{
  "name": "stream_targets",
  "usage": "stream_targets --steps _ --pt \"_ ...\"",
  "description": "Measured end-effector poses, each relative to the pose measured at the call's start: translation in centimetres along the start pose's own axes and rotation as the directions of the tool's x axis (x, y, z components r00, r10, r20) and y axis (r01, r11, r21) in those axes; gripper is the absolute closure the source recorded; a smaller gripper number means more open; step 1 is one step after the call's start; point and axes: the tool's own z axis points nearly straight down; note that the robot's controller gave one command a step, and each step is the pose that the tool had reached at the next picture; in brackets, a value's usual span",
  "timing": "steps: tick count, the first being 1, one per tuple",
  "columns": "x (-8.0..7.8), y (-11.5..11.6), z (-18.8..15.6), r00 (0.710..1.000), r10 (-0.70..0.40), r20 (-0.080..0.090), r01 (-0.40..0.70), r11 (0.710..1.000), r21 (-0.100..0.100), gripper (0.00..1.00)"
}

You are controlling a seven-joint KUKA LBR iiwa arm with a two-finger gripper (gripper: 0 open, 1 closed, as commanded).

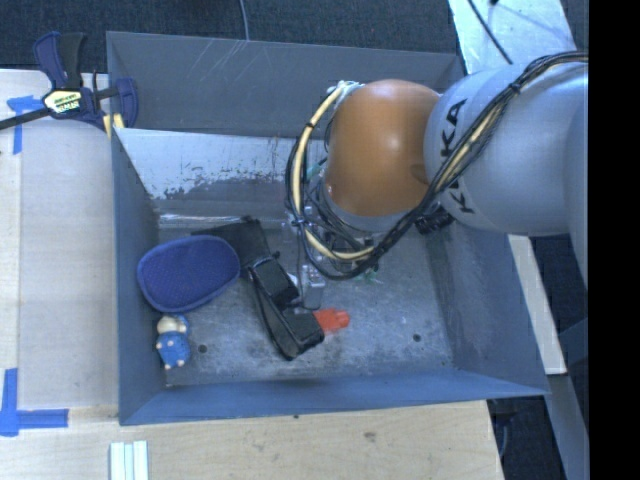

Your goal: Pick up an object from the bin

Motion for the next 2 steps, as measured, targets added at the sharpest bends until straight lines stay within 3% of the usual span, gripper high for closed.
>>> stream_targets --steps 1,2 --pt "0.56 -0.22 5.46 0.944 -0.330 0.003 0.330 0.944 -0.006 0.00" --pt "0.64 -0.45 5.72 0.972 -0.235 -0.006 0.235 0.972 -0.005 0.00"
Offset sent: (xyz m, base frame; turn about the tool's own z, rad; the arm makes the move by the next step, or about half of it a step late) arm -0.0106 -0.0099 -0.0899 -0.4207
